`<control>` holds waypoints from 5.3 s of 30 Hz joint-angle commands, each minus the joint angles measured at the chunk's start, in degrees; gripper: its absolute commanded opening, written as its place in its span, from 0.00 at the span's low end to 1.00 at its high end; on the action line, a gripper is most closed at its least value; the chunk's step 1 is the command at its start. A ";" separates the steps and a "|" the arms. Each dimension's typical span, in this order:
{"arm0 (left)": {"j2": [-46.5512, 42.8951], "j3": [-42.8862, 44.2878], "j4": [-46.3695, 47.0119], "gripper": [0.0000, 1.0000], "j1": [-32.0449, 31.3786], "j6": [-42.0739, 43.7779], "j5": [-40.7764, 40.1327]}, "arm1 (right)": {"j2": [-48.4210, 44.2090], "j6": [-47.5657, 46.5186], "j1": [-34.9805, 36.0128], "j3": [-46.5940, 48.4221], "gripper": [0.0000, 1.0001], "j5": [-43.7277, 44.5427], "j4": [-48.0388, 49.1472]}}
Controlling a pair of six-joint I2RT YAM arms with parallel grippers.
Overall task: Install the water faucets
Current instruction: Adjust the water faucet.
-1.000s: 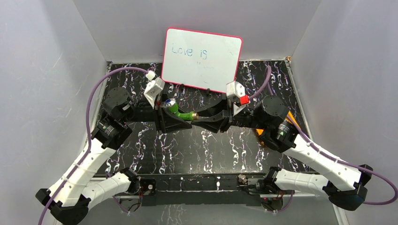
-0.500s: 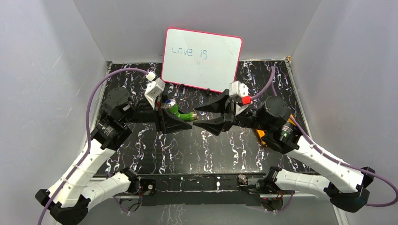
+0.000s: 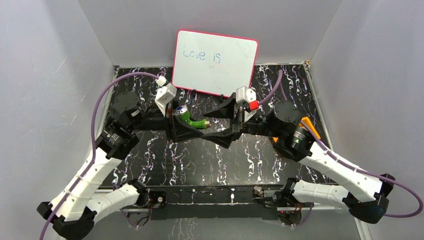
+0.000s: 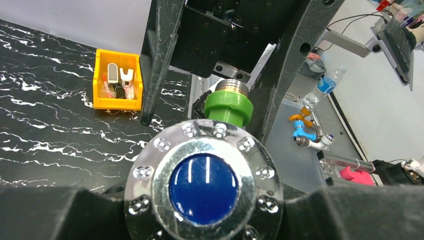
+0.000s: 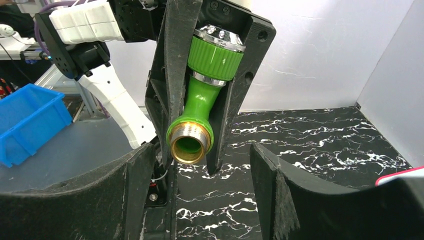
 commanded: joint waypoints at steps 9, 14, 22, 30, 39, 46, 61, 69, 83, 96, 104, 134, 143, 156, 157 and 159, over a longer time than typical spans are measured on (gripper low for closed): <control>0.05 2.98 -2.91 0.00 -0.31 2.65 -0.96 | 0.09 3.42 -0.01 0.13 0.67 -0.82 8.40; 0.19 3.19 -2.91 0.00 -0.27 2.91 -0.92 | 0.59 3.60 -0.05 -0.04 0.55 -0.58 6.74; 0.05 3.35 -2.60 0.00 -0.29 2.99 -0.93 | 0.40 3.29 -0.02 -0.35 0.48 0.62 4.85; 0.05 3.19 -2.60 0.00 -0.23 3.08 -0.92 | 0.69 3.74 -0.02 -0.20 0.37 0.75 5.63; -0.04 2.83 -2.62 0.00 -0.31 3.05 -1.00 | 0.47 4.83 -0.06 -0.26 0.53 -0.37 7.55; -0.04 2.71 -2.64 0.00 -0.30 2.86 -0.92 | 0.70 5.44 -0.03 -0.31 0.47 -0.96 8.45; -0.22 1.57 3.03 0.32 -0.31 -1.60 2.37 | -1.32 10.94 -0.01 -4.28 0.00 -0.91 16.40; -1.95 -1.71 11.68 0.49 -0.31 -7.00 3.38 | -1.34 14.93 -0.01 -6.01 0.00 -0.85 22.07; -2.59 -3.16 15.81 0.47 -0.31 -9.27 3.41 | -1.80 20.23 -0.02 -8.32 0.00 2.87 32.72; -2.18 -4.09 21.77 0.35 -0.24 -12.72 3.94 | -0.87 20.91 -0.06 -7.58 0.00 2.08 32.38; -1.43 -3.94 24.17 0.17 -0.31 -14.51 4.58 | 0.01 20.18 -0.01 -7.81 0.00 1.91 31.12; 0.05 -3.91 22.76 0.17 -0.30 -14.44 5.16 | 4.28 18.31 -0.01 -4.30 0.00 -1.13 24.97; 0.00 -3.94 21.60 0.17 -0.27 -13.89 4.90 | 4.48 18.49 -0.03 -3.68 0.00 -1.23 25.54; -0.39 -4.12 20.82 0.35 -0.30 -13.34 4.01 | 3.29 20.16 -0.01 -4.22 0.00 0.40 29.22; -0.39 -4.11 20.94 0.34 -0.31 -13.42 4.01 | 3.23 20.16 -0.02 -4.26 0.00 0.56 29.35; -0.39 -4.26 21.28 0.32 -0.31 -13.58 3.86 | 2.94 20.16 -0.02 -4.43 0.00 0.81 29.44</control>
